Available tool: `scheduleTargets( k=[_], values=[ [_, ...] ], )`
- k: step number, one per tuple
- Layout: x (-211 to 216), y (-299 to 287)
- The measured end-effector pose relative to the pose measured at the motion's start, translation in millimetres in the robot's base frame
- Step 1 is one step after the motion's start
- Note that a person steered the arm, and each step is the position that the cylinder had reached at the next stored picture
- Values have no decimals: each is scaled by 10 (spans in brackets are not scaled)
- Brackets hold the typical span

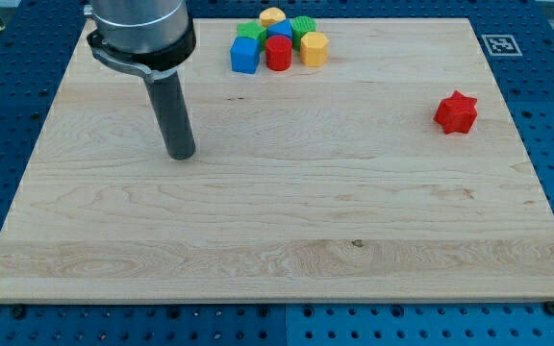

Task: Move the green star and blue cube along with the red circle slightly down

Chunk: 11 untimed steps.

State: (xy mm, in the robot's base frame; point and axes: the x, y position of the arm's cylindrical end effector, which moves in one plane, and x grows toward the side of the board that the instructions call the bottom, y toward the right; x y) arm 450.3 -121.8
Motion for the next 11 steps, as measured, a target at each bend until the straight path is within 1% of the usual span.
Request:
scheduleTargets(
  k=[1,2,3,4,5,6,7,8,9,10,11],
  values=[
    [-381,-259],
    [-1030,-278],
    [-1695,79],
    [-1970,216],
    [-2185,195],
    [-2557,155],
    [-2413,419],
    [-2059,693],
    [-1832,732],
    [-1596,519],
    [-1389,440]
  ],
)
